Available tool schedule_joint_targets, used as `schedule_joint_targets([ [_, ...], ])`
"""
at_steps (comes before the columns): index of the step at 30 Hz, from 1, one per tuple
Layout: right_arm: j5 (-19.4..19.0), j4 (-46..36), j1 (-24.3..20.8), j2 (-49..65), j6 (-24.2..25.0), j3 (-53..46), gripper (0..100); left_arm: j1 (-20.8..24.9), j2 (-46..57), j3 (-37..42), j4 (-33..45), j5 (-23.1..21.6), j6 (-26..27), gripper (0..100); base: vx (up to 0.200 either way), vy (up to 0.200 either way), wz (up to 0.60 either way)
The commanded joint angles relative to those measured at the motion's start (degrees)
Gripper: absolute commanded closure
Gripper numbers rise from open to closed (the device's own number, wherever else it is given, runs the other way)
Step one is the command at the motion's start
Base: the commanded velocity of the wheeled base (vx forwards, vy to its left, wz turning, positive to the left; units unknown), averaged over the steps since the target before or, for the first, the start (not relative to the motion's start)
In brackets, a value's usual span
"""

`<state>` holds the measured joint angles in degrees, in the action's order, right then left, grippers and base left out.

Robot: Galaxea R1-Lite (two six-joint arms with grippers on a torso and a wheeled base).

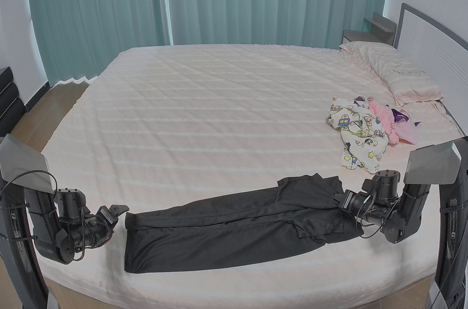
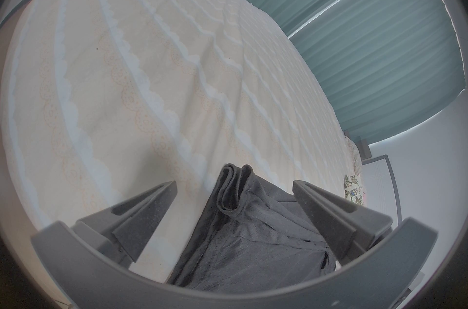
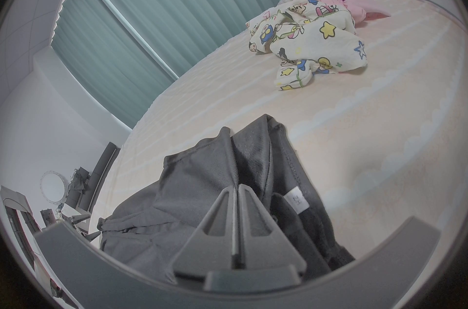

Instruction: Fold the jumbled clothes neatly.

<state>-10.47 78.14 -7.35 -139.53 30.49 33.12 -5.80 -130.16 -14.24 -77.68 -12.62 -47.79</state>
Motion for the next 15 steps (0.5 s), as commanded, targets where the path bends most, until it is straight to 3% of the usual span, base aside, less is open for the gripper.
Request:
schedule_joint_targets([
  [1,-0.69,1.4,0.14,0.14,-0.08,-2.8,100,0.0,-0.09,0.0,-0.02,-0.04,-0.03,0,0.0,0.0,0.0],
  [15,-3.24,3.42,1.29,0.23,-2.19,-6.49,100,0.0,-0.09,-0.09,-0.02,-0.04,-0.03,0,0.0,0.0,0.0],
])
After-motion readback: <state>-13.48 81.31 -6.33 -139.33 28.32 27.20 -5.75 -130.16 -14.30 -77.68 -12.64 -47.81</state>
